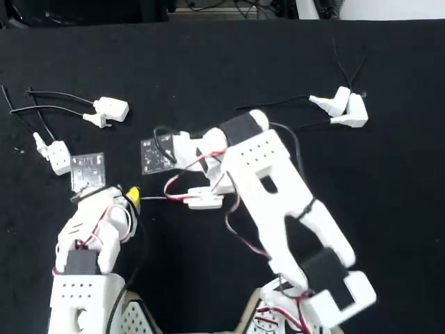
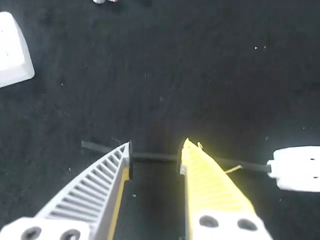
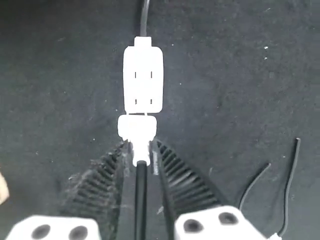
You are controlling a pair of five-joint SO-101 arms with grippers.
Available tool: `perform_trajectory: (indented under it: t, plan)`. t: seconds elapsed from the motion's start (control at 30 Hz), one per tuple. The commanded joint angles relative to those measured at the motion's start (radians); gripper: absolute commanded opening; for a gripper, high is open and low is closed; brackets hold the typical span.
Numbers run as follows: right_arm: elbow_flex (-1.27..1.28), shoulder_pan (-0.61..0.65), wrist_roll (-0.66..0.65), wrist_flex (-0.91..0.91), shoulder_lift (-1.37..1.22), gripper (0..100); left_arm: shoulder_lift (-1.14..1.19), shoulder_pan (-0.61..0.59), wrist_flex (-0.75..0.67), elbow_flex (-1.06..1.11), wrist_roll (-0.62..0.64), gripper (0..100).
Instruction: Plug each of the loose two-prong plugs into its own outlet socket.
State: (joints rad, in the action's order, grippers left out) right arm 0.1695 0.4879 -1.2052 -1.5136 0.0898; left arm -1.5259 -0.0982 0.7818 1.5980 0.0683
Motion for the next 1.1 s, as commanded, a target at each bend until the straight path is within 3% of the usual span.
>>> perform_trajectory:
  t: [0.0, 0.2, 1.07]
  plan:
    - [-0.134, -0.020, -0.012, -0.060, -0.041, 1.1, 0.242, -0.007, -0.083, -0.128, 0.009, 17]
    - [-0.176, -0.017, -0.014, -0.061, -0.119, 1.1, 0.414, -0.004, -0.112, -0.189, 0.009, 17]
    - [-0.130, -0.032, -0.057, 0.057, -0.229, 1.1, 0.419, -0.004, -0.117, -0.189, 0.003, 17]
